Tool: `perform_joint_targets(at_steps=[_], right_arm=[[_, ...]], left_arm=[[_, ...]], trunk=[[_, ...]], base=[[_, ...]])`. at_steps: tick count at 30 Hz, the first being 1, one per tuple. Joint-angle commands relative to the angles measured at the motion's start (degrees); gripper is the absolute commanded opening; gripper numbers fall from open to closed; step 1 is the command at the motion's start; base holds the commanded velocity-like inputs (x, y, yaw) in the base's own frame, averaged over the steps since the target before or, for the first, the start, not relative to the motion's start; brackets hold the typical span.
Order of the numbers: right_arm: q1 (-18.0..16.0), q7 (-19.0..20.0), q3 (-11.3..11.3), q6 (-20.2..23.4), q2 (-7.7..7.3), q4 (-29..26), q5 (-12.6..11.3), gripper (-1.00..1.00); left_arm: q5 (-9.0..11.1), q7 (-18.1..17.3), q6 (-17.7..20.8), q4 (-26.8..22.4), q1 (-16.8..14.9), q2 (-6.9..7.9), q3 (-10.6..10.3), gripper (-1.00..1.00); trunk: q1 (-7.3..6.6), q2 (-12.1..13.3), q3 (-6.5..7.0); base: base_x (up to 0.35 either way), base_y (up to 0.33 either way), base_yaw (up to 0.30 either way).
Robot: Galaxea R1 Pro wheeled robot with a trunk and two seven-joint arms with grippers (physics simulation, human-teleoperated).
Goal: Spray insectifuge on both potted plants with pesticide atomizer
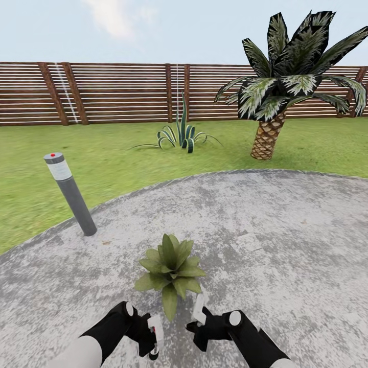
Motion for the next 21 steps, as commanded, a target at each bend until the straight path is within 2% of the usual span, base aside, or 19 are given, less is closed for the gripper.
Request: perform_joint_targets(at_steps=[1, 3, 5, 10, 18, 21], right_arm=[[0.0, 0.1, -0.1, -0.4, 0.01, -0.1, 0.6, -1.00], [-0.1, 0.1, -0.1, -0.3, 0.02, -0.1, 0.6, -1.00], [-0.2, 0.1, -0.1, 0.5, 0.24, -0.1, 0.6, -1.00], [-1.2, 0.1, -0.1, 6.7, 1.40, -0.6, 0.6, -1.00], [-1.4, 0.1, -0.1, 7.7, 1.51, -1.8, 0.5, -1.00], [-1.4, 0.1, -0.1, 7.7, 1.62, -2.4, 0.5, -1.00]], left_arm=[[-0.2, -0.3, 0.6, -0.1, 0.0, -0.86, -0.6, -1.00], [-0.3, -0.3, 0.6, -0.2, -0.1, -2.13, -0.9, -1.00], [-0.3, -0.2, 0.6, -0.2, -0.2, -2.71, -1.0, -1.00], [-0.4, -0.2, 0.7, -0.2, -0.9, -2.97, -1.0, -1.00], [-0.6, -0.1, 0.8, -0.6, -1.1, -3.37, -1.0, -1.00], [-0.7, -0.1, 2.1, -1.4, -1.3, -3.51, -1.0, -1.00]], trunk=[[-0.01, 0.0, -0.05], [-0.01, 0.0, -0.05], [-0.01, 0.0, -0.05], [-0.01, 0.0, -0.05], [-0.01, 0.0, -0.05], [-0.01, 0.0, -0.05]], base=[[0.000, 0.000, 0.000], [0.000, 0.000, 0.000], [0.000, 0.000, 0.000], [0.000, 0.000, 0.000], [0.000, 0.000, 0.000], [0.000, 0.000, 0.000]])
